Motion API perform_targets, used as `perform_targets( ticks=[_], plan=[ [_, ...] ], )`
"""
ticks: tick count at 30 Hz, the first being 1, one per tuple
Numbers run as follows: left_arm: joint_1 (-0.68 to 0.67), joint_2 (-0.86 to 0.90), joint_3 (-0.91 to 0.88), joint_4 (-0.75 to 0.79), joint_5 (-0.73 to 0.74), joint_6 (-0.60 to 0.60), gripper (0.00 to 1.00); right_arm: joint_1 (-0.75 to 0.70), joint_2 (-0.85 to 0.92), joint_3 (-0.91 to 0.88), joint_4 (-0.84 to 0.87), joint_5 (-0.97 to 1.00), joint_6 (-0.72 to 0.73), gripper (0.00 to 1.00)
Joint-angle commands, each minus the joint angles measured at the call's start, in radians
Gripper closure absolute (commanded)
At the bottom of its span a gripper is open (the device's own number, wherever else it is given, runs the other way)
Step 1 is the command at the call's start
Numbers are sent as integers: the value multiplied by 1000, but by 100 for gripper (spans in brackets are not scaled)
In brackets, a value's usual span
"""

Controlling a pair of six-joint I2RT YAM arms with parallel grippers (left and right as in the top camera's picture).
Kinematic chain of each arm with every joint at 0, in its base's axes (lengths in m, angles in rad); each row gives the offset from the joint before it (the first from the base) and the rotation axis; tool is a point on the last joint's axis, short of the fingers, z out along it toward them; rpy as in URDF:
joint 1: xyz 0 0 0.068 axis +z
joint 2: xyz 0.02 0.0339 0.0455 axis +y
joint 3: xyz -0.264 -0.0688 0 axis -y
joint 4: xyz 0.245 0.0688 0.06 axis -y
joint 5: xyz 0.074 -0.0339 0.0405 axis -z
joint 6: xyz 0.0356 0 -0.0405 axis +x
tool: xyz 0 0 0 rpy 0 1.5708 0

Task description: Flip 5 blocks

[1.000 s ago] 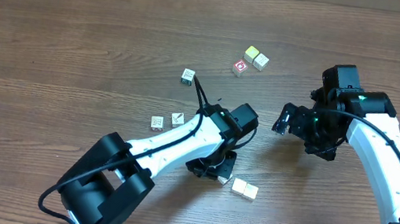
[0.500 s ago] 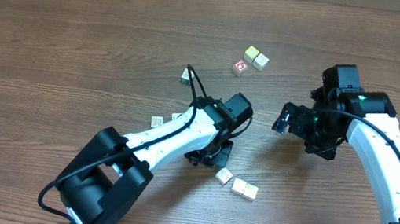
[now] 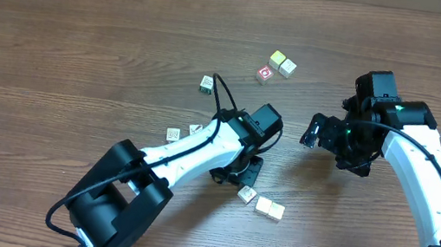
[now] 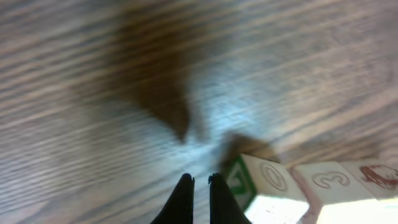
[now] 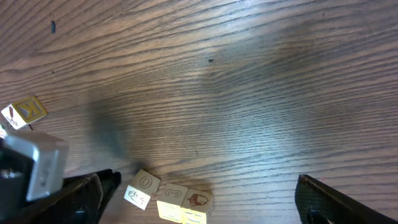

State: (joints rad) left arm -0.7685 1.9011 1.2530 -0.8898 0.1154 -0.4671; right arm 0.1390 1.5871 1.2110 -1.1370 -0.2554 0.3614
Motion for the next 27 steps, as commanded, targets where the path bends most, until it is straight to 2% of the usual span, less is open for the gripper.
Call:
perform_targets(
  ticks=[1, 27],
  plan=[
    [-25, 13, 12, 5, 20, 21, 95, 1, -1, 20, 3, -1, -11, 0],
    [-58, 18, 12, -43, 42, -4, 96, 1, -1, 20, -2, -1, -11, 0]
  ],
)
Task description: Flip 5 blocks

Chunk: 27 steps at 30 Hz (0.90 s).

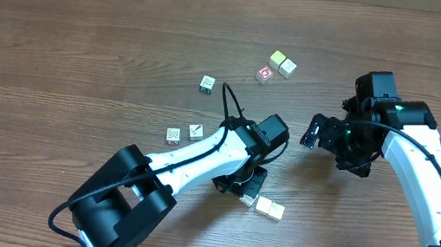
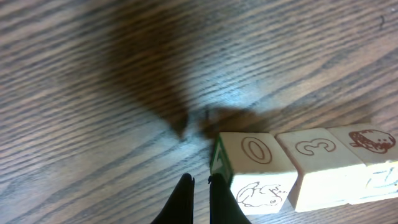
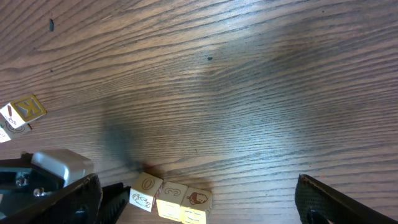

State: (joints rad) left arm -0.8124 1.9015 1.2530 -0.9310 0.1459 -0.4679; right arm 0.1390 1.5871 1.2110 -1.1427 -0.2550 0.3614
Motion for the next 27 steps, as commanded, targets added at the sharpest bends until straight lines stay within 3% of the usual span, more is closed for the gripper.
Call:
perform_targets(
  ticks=[1, 27],
  plan=[
    [-18, 18, 12, -3, 11, -4, 96, 1, -1, 20, 4, -2, -11, 0],
    [-27, 18, 12, -7, 31, -8, 96, 1, -1, 20, 5, -2, -11, 0]
  ],
)
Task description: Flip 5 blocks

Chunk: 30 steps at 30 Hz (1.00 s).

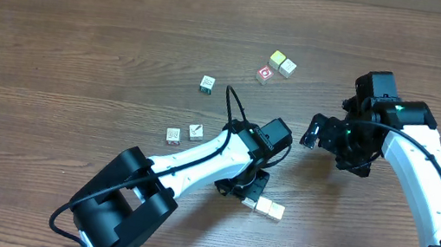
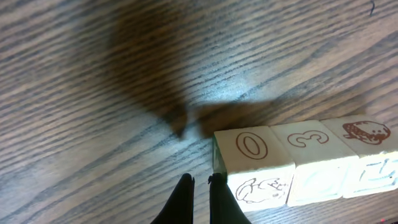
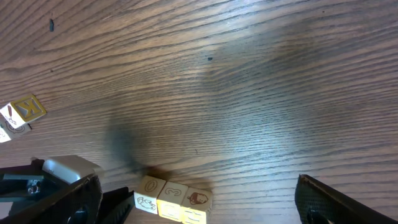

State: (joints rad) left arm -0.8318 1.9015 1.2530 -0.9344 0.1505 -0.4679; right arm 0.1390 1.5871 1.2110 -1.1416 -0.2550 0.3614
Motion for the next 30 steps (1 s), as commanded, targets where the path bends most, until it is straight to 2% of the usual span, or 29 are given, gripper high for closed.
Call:
perform_targets(
  ticks=[1, 7, 11, 15, 20, 21, 22, 26, 27, 30],
  plan=[
    [-8, 18, 12, -3, 27, -8, 96, 1, -1, 20, 5, -2, -11, 0],
    [-8, 18, 12, -3, 24, -8, 96, 1, -1, 20, 5, -2, -11, 0],
    [4, 18, 12, -5, -32, -31, 96, 1, -1, 20, 2, -2, -11, 0],
    [50, 17, 13, -3, -49, -64, 96, 1, -1, 20, -1, -2, -11, 0],
    [134, 17, 34, 4, -57, -34, 94, 1, -1, 20, 0, -1, -12, 0],
    [150, 17, 41, 4, -57, -19, 82, 1, -1, 20, 0, -1, -11, 0],
    [171, 17, 52, 5, -56, 0, 50, 1, -1, 20, 2, -1, -12, 0],
    [235, 17, 82, 17, -56, 80, 7, 1, -1, 20, 5, -1, -19, 0],
    [251, 17, 86, 25, -49, 105, 0, 1, -1, 20, 6, -1, -19, 0],
    [293, 17, 89, 50, -18, 132, 0, 1, -1, 20, 6, -1, -23, 0]
  ],
)
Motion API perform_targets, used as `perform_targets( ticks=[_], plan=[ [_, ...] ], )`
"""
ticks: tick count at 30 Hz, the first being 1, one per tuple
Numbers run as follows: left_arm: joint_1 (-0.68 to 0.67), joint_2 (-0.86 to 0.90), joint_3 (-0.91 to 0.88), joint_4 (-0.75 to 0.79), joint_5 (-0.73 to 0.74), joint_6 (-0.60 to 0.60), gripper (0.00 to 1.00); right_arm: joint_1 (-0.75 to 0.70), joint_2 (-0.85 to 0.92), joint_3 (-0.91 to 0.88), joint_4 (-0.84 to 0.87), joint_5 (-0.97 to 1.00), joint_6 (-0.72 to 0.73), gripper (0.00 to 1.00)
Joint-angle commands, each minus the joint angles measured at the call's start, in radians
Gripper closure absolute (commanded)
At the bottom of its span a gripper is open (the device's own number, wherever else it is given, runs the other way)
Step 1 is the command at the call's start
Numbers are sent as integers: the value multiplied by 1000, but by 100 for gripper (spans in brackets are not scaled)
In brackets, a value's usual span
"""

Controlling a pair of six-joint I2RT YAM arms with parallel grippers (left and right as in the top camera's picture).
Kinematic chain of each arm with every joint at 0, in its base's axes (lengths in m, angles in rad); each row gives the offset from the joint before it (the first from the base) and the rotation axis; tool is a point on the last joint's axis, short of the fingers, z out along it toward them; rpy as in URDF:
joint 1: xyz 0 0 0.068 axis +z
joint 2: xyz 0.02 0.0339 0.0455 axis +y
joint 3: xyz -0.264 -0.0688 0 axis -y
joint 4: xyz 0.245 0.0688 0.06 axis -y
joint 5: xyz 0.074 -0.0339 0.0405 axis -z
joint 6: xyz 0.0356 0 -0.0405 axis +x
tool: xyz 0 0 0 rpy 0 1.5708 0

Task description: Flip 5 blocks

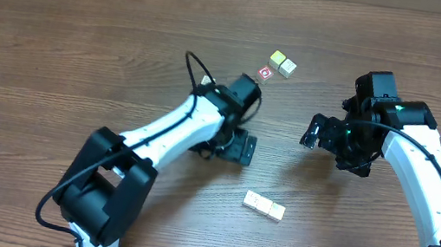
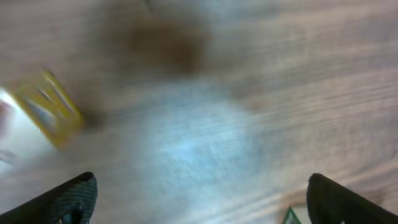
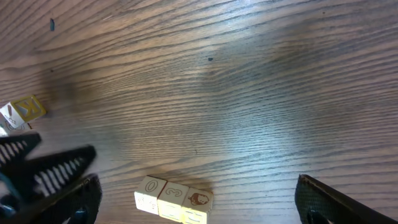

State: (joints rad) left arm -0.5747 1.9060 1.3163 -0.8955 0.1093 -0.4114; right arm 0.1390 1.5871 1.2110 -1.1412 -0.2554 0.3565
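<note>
Three pale blocks marked 0, 3 and an acorn lie touching in a row, also seen low in the right wrist view as that same row. My left gripper hangs open to the upper left of the row, and its view is blurred. A yellow block lies to its left and a green block corner shows by its right finger. My right gripper is open and empty, to the upper right of the row. A yellow K block lies at the left.
Two pale yellow blocks and a red-marked block lie at the back of the wooden table. The left arm stretches across the middle and hides the spot beneath it.
My left gripper was shut beside the 0 block at the row's left end. Now it is open and farther up and to the left, away from the row. The right arm has not moved.
The 0 block first lay a little apart from the other two, with my shut left gripper next to it. Then it touched the 3 block, and then stood square in line. Now the gripper is open and away, and the row lies alone.
</note>
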Motion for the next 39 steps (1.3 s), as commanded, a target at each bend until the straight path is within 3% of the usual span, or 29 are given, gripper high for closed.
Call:
perform_targets(
  ticks=[1, 2, 4, 5, 6, 7, 20, 26, 32, 39],
  plan=[
    [50, 12, 25, 20, 23, 75, 0, 1, -1, 20, 6, 0, -18, 0],
    [66, 12, 25, 34, 22, 76, 2, 1, -1, 20, 8, 0, -18, 0],
    [96, 12, 25, 55, 23, 72, 43, 1, -1, 20, 10, 0, -18, 0],
    [113, 12, 25, 60, 31, 55, 53, 1, -1, 20, 11, 0, -18, 0],
    [127, 12, 25, 63, 30, 35, 53, 1, -1, 20, 12, 0, -18, 0],
    [140, 12, 25, 64, 30, 11, 45, 1, -1, 20, 13, 0, -18, 0],
    [167, 13, 25, 34, -93, -53, 28, 1, -1, 20, 25, -1, -18, 0],
    [165, 13, 23, -32, -127, -127, 32, 1, -1, 20, 25, -1, -18, 0],
    [158, 21, 23, -29, -127, -173, 44, 1, -1, 20, 21, -1, -18, 0],
    [150, 95, 23, -12, -108, -181, 50, 1, -1, 20, 18, -1, -18, 0]
  ],
)
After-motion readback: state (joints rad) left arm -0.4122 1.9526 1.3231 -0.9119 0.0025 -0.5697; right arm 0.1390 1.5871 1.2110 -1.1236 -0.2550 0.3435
